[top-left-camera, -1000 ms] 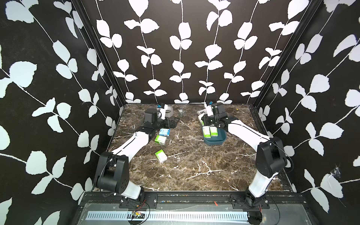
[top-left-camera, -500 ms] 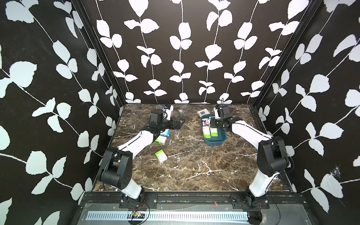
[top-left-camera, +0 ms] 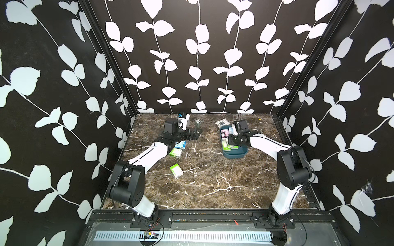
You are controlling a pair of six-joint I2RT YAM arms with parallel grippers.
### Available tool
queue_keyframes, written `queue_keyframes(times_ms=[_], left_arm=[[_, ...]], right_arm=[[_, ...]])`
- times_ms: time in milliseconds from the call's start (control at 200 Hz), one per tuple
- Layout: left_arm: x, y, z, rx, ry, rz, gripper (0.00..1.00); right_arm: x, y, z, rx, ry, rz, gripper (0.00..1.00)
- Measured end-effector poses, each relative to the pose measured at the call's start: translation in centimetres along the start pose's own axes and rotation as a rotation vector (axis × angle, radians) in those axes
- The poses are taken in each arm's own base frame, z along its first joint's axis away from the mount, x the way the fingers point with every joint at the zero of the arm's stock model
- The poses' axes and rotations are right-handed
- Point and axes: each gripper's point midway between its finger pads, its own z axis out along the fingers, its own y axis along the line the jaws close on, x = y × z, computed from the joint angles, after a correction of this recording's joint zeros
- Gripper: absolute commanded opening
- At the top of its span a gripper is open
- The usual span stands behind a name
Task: Put the pocket tissues into the storage box
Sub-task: Place the pocket tissues in the storage box.
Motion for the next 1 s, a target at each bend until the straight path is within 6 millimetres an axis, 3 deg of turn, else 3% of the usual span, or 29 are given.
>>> queue_keyframes(times_ms=[200,465,605,820,1000], left_arm=[[0.0,0.0,0.0,0.0,0.001,0.0,0.99],[0.1,0.1,0.0,-0.005,0.003,0.01,0.99],[0.2,0.2,0.0,-0.008,0.008,0.013,0.99],[0.2,0.2,0.0,-0.008,0.008,0.014,0.99],[0.2,0.2,0.0,-0.008,0.008,0.014,0.99]], right_arm=[[1.2,0.0,1.6,0.003,0.041,0.018,0.21],[0.0,0.6,2.4,-0.006,0.029,0.055,0.22],[0.0,1.0,2.6,-0.016,0.026,0.077,0.28],[0.4,2.3,3.2,-0.036,0.03,0.09,0.47],[0.7,2.8,3.4,-0.047,0.036,0.094,0.54]])
